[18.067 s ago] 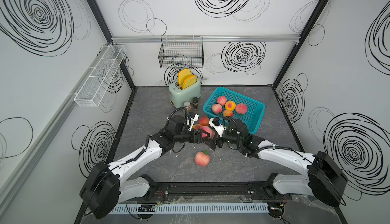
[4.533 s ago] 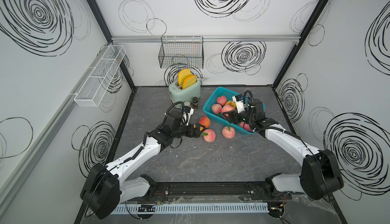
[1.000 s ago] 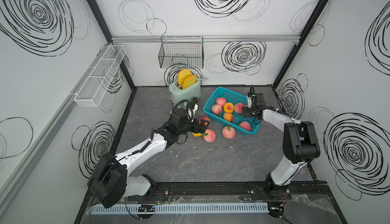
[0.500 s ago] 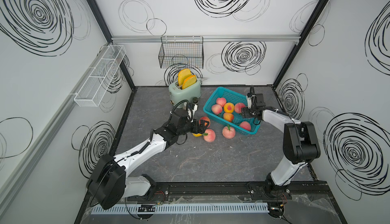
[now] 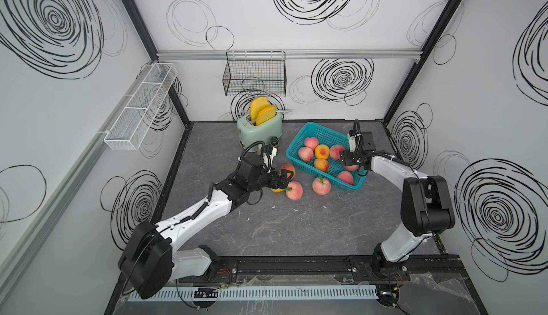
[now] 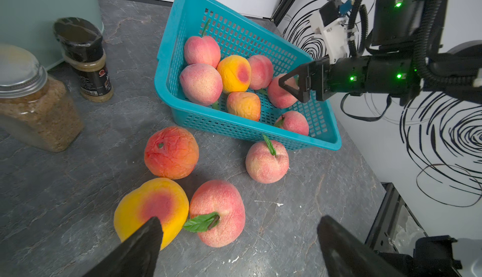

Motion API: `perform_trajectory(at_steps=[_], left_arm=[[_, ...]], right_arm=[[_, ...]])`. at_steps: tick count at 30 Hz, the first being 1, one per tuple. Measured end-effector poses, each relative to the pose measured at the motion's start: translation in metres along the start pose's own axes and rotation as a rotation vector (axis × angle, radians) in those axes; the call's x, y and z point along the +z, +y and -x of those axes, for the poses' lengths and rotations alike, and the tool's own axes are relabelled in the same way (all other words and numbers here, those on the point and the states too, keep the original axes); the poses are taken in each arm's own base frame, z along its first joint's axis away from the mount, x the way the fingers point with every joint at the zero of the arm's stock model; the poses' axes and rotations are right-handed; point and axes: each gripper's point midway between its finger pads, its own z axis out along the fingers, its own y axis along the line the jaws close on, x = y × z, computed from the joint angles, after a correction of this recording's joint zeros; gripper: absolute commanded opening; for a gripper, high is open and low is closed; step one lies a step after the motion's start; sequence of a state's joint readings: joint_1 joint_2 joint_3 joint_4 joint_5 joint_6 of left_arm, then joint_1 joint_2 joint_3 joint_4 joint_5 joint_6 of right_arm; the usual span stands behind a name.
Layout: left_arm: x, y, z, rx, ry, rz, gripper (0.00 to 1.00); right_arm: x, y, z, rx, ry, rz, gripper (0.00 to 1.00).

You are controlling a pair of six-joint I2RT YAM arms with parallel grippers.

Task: Put the peaches into the basket
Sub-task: Place the peach in the basket.

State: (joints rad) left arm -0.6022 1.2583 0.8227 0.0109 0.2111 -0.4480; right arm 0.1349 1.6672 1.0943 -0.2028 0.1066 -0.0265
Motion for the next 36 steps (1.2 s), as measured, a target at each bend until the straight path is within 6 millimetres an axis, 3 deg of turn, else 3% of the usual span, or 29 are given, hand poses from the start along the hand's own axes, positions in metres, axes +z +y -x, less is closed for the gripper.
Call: perform_trajectory(at_steps=[11,19,24,31,36], left_arm=[[-0.005,0.005,-0.005,0.0,0.004,0.036,0.97],[-0.004,0.019,-0.018,-0.009,0.026,0.092,0.98],[-0.003,0.029,-0.026,-0.019,0.035,0.126,0.98],[0.0,0.042,-0.029,-0.033,0.036,0.162,0.98],[0.004,0.057,-0.036,-0.053,0.057,0.195,0.98]], right_arm=[[-0.028,0.032,0.004,-0.016,-0.055,0.109,0.93],[-0.048,0.088,0.003,-0.076,-0.106,0.261,0.95],[-0.074,0.116,-0.003,-0.093,-0.178,0.377,0.96],[-0.107,0.129,0.007,-0.098,-0.27,0.467,0.96],[-0.121,0.15,-0.003,-0.143,-0.286,0.508,0.96]])
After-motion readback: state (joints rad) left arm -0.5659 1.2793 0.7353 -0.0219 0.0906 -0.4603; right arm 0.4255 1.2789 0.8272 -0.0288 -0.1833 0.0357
